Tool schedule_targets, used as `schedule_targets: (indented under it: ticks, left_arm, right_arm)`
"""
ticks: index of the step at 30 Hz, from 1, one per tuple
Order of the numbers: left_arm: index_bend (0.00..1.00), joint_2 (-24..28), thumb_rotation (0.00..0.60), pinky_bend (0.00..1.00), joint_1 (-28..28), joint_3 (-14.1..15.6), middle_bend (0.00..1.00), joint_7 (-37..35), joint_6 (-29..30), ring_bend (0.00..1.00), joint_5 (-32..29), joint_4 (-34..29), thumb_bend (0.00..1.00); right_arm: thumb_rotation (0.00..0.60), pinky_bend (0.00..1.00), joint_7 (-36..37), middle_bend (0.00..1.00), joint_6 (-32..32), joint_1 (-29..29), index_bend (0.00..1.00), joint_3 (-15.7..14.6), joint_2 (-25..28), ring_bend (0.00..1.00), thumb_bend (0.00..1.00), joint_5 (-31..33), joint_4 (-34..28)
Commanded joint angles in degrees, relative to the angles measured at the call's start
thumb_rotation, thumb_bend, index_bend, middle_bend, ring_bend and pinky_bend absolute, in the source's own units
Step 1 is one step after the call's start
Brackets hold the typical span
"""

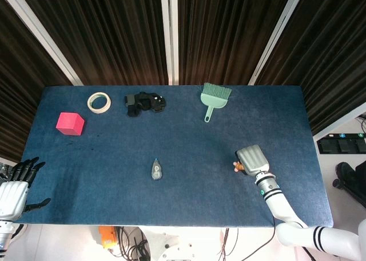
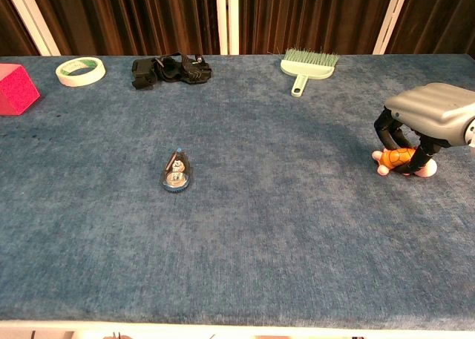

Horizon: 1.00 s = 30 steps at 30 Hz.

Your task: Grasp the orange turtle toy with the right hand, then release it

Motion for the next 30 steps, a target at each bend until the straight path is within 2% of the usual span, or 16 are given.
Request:
schedule_targets:
  ticks: [1,3,6,12,16,21,27,30]
  left_arm:
    - [0.13,0.0,0.6,0.07,0.0,0.0,0.03,0.1,-0.1,0.0,0.0,-0.1,0.06]
    - [0.13,0.0,0.6,0.07,-0.1,0.0,0.03,0.1,-0.1,0.0,0.0,-0.1,0.06]
    - [0.13,0.0,0.6,0.07,-0.1,0.0,0.03,0.2,-0.2,0.0,0.0,-0.2,0.06]
    - [0.13,0.1,0.6,0.07,-0.2,0.0,0.03,0.3,-0.3,0.0,0.0,-0.4,0.06]
    - [0.13,0.1,0.6,0.07,-0.1,0.0,0.03,0.3,-0.3,0.0,-0.1,-0.3,0.06]
    - [0.13,0.2,0.6,0.07,-0.1,0.0,0.03,0.1,-0.3,0.0,-0.2,-0.2,0.06]
    - [0.13,0.2,0.6,0.07,-0.2,0.0,0.03,-0.2,-0.4,0.0,0.0,-0.1,0.06]
    - [0.13,0.1,0.6,0.07,-0.1,0.1,0.03,-0.3,-0.3,0.0,-0.1,0.0,0.06]
  right_arm:
    - [0.6,1.0,0.7,0.49,-0.8,0.1,0.45,-0.3,0.8,0.98,0.07,-0.3,-0.4]
    - [0.6,1.0,1.0,0.42,-1.1,0.1,0.39,-0.3,1.2,0.98,0.04,-0.3,-0.6]
    - [0.6,1.0,1.6,0.37,-1.1,0.1,0.32,-0.2,1.7,0.98,0.03,-0.7,-0.8]
    - [0.6,1.0,1.9,0.39,-1.0,0.1,0.35,-0.3,1.6,0.98,0.03,-1.0,-0.8]
    - [0.6,1.0,0.8,0.45,-0.4,0.0,0.44,-0.5,0.5,0.98,0.09,-0.5,0.2]
    - [0.6,1.0,-1.2,0.52,0.2,0.1,0.56,-0.4,-0.7,0.98,0.24,0.6,0.8]
    - [0.6,1.0,-2.0,0.68,2.3,-0.1,0.8,0.0,-2.5,0.99,0.36,-0.3,1.8]
    - [0.6,1.0,-2.4,0.73,2.7,-0.1,0.87,0.1,-3.1,1.0,0.39,-0.3,2.3]
